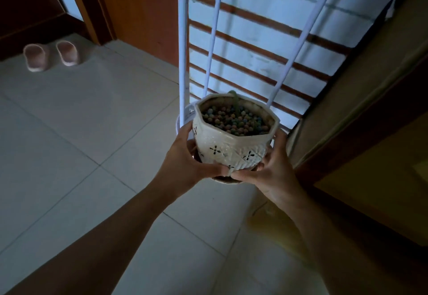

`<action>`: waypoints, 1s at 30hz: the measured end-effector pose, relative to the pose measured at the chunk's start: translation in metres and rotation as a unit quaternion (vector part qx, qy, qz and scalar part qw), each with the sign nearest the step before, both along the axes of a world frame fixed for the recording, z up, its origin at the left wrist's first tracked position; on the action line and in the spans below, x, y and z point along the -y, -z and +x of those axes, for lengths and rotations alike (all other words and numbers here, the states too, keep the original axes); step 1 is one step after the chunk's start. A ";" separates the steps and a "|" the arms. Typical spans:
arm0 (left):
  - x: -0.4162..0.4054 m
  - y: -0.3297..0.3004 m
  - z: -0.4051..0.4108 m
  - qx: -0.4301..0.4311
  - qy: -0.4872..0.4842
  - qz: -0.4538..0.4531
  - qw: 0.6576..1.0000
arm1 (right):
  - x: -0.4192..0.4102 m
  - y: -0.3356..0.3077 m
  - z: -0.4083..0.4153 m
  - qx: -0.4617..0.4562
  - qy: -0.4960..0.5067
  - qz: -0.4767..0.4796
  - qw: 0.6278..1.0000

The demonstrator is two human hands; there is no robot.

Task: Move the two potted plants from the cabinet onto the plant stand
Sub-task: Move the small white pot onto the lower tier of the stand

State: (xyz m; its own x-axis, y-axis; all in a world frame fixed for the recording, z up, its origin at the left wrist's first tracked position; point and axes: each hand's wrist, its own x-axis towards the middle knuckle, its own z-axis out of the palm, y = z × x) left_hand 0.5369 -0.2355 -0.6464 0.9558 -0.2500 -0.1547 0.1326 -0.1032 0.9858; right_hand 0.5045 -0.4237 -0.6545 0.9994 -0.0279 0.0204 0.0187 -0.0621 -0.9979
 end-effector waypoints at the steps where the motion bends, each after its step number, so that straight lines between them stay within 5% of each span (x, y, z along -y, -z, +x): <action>1: 0.003 0.012 0.008 0.008 0.000 -0.005 1.000 | 0.003 0.012 0.009 0.008 -0.005 -0.003 1.000; 7: 0.017 0.070 0.058 0.058 0.006 -0.022 0.998 | 0.016 0.074 0.062 0.038 0.005 -0.027 0.999; 21: 0.034 0.129 0.133 0.028 -0.001 -0.035 0.999 | 0.021 0.139 0.142 0.051 -0.004 0.007 0.999; 30: 0.043 0.150 0.155 0.012 -0.020 -0.064 0.998 | 0.023 0.144 0.169 0.025 0.078 -0.247 0.966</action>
State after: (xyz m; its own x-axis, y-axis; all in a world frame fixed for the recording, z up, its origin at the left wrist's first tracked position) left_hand 0.6922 -0.2790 -0.7967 0.9685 -0.2274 -0.1018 0.1112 0.0290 0.9934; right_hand 0.6737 -0.4464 -0.7985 0.9813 -0.1521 0.1181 0.0183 -0.5365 -0.8437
